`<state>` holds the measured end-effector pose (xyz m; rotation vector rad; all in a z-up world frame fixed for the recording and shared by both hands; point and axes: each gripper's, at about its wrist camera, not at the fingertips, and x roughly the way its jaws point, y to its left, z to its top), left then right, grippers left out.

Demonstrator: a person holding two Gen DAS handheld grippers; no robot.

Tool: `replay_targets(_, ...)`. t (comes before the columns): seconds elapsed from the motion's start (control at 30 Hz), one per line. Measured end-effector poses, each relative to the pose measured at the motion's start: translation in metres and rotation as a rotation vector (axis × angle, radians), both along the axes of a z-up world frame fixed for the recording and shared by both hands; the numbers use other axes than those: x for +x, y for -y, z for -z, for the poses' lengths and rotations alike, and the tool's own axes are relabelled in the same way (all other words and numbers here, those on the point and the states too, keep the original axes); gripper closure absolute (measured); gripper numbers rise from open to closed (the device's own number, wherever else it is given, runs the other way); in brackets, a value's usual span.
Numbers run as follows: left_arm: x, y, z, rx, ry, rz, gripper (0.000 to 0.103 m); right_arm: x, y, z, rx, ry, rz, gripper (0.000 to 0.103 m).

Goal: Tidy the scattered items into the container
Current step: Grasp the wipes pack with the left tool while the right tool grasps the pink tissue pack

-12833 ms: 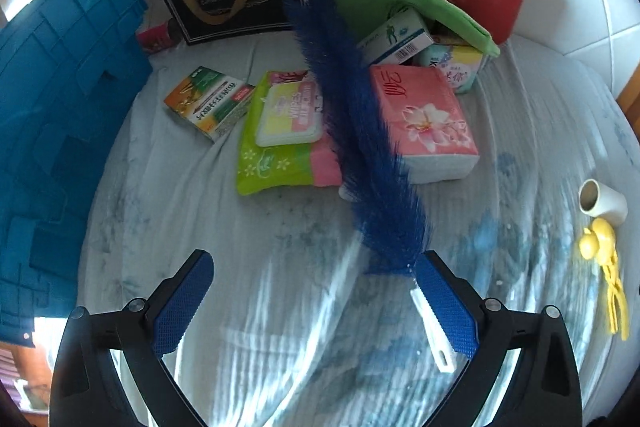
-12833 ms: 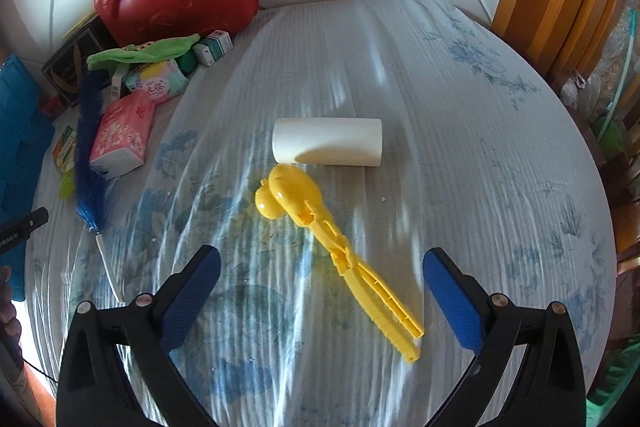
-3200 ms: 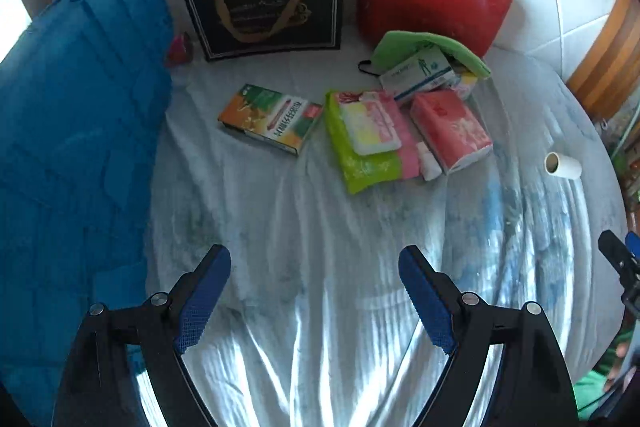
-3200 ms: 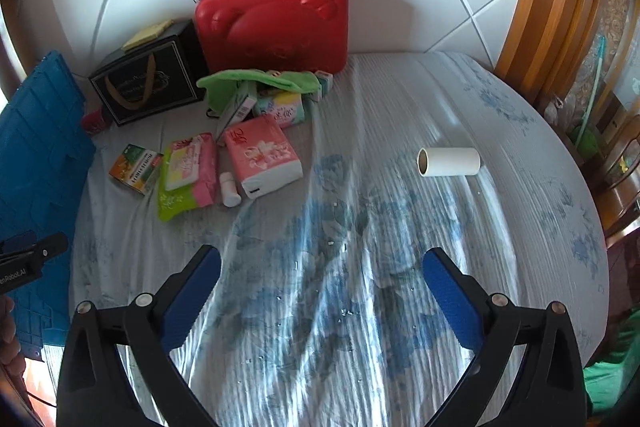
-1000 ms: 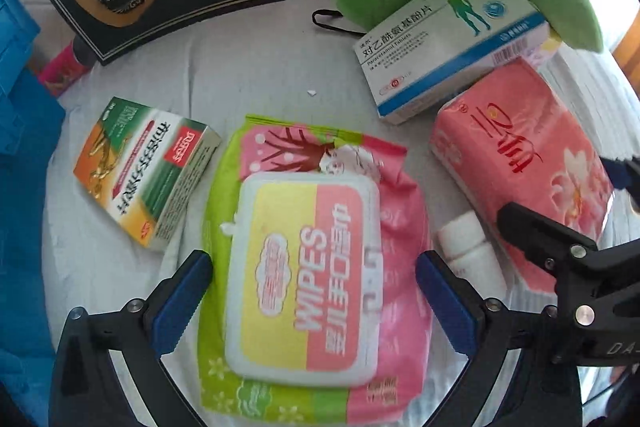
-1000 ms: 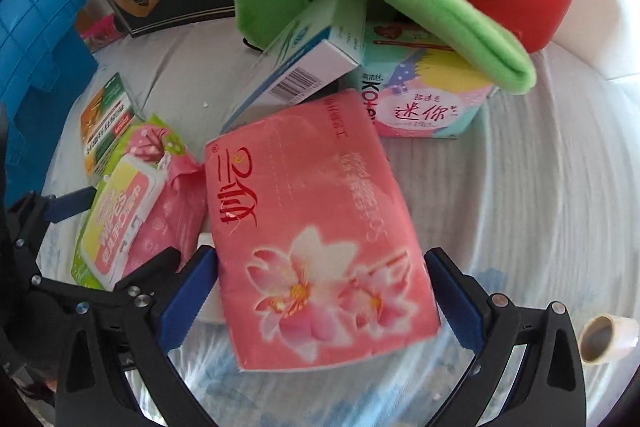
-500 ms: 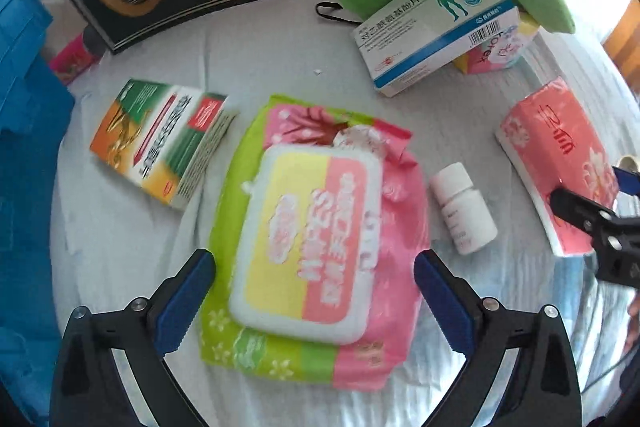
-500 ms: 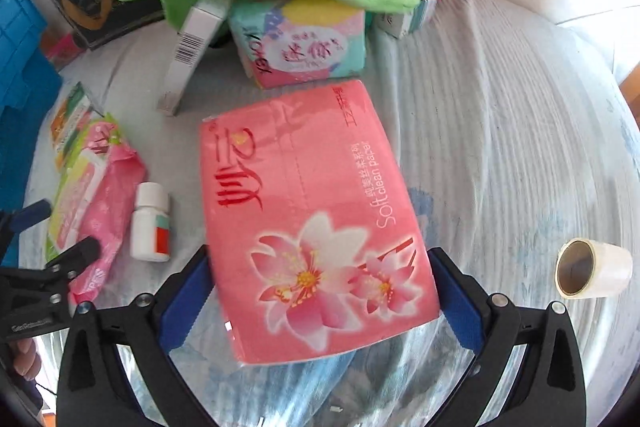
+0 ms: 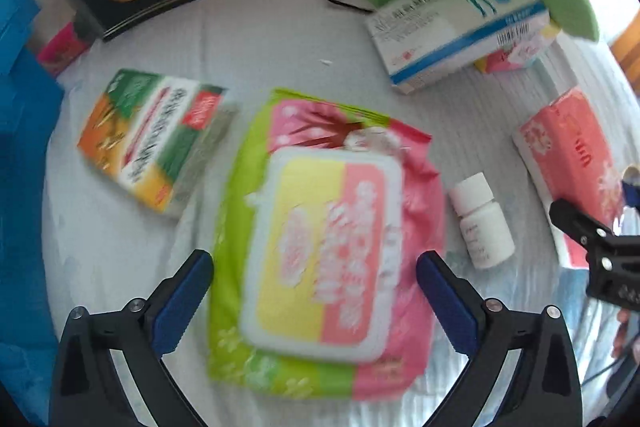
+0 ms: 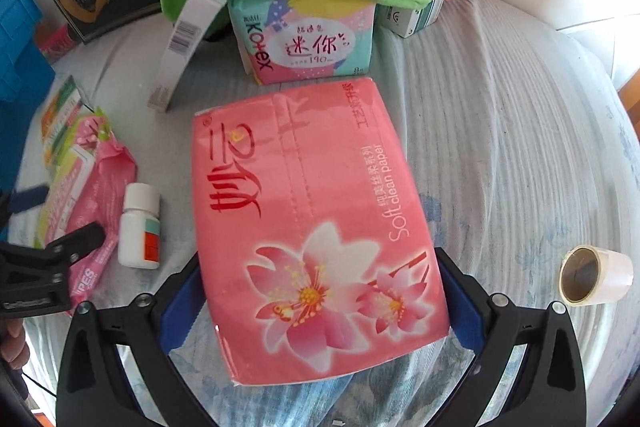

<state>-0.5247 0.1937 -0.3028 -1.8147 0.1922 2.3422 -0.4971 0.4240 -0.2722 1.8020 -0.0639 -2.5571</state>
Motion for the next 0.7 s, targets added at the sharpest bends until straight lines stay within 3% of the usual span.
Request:
replay_targets(0.13, -0.002, 0.007, 0.011, 0.07, -0.003, -0.026, 0.0, -0.003, -0.002, 0.003, -0.002, 0.011, 0.008, 0.0)
replay_targets(0.3, -0.003, -0.004, 0.01, 0.042, -0.024, -0.022, 0.0, -0.005, 0.0, 0.003, 0.012, 0.012, 0.003, 0.0)
replay_targets(0.47, 0.011, -0.004, -0.002, 0.043, -0.06, -0.047, 0.016, -0.007, -0.002, 0.0, 0.007, -0.004, 0.01, 0.0)
replay_targets(0.6, 0.022, -0.004, -0.009, 0.049, -0.068, -0.07, 0.021, -0.01, 0.003, 0.0, 0.033, -0.025, -0.007, 0.0)
replay_targets(0.7, 0.031, -0.005, -0.016, 0.042, -0.081, -0.072, 0.026, -0.01, 0.006, 0.001, 0.044, -0.031, -0.014, 0.009)
